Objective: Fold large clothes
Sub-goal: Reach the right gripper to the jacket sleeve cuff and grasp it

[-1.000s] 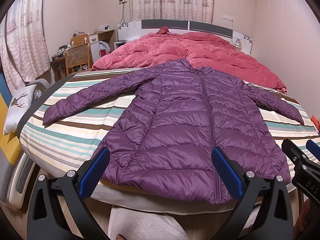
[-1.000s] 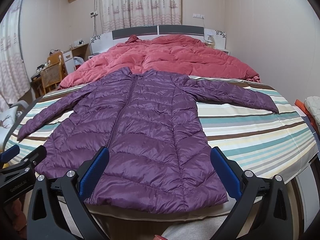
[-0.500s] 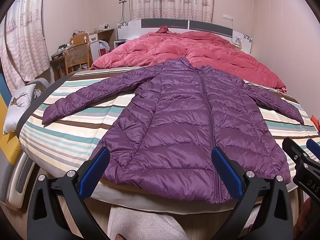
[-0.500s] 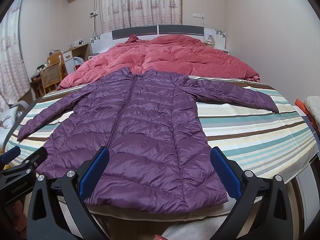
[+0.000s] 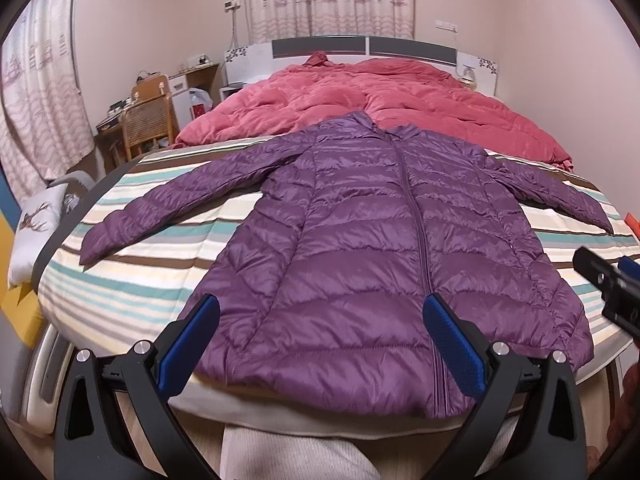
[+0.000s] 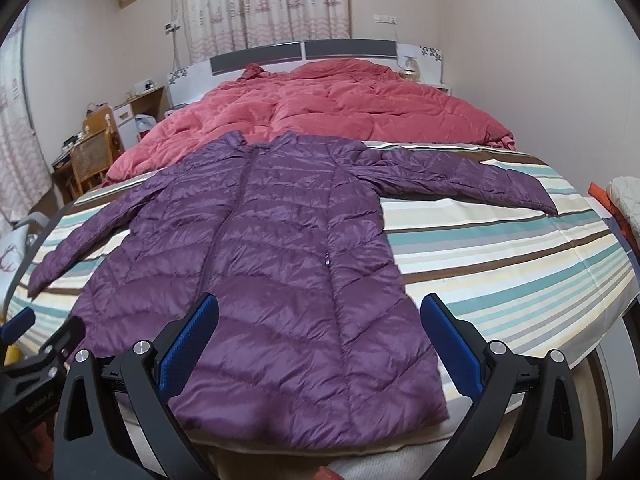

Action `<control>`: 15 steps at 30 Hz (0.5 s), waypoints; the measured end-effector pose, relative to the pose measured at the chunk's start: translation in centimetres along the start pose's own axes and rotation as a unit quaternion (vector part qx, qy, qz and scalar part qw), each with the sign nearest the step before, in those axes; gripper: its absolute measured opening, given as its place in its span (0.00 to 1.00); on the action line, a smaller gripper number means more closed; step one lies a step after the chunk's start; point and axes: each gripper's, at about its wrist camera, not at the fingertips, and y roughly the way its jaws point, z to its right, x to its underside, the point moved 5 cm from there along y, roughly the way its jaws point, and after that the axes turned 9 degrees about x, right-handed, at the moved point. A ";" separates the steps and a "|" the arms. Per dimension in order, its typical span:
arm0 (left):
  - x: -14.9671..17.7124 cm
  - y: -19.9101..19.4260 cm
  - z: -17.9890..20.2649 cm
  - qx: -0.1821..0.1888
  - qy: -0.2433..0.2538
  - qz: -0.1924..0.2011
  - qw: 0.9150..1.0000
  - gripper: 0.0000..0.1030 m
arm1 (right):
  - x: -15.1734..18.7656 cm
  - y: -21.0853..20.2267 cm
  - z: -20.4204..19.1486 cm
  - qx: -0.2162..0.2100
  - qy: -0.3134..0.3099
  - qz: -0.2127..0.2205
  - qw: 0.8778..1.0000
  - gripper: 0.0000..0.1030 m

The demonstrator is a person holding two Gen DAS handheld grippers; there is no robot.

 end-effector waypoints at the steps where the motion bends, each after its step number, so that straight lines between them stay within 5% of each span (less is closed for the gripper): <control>1: -0.2 0.2 0.0 0.008 0.001 0.003 1.000 0.98 | -0.3 0.5 0.3 0.004 0.003 0.000 1.000 0.97; 8: -2.3 2.2 -1.1 0.017 -0.012 0.021 1.000 0.98 | -2.3 3.6 2.2 0.016 0.013 0.004 1.000 0.97; 11: -3.4 3.8 -1.8 0.003 -0.006 0.020 1.000 0.98 | -3.3 5.7 2.7 -0.025 0.008 0.009 1.000 0.97; 15: -4.7 6.3 -3.4 -0.017 -0.008 0.008 1.000 0.98 | -4.0 9.1 4.6 -0.022 0.024 -0.036 0.999 0.97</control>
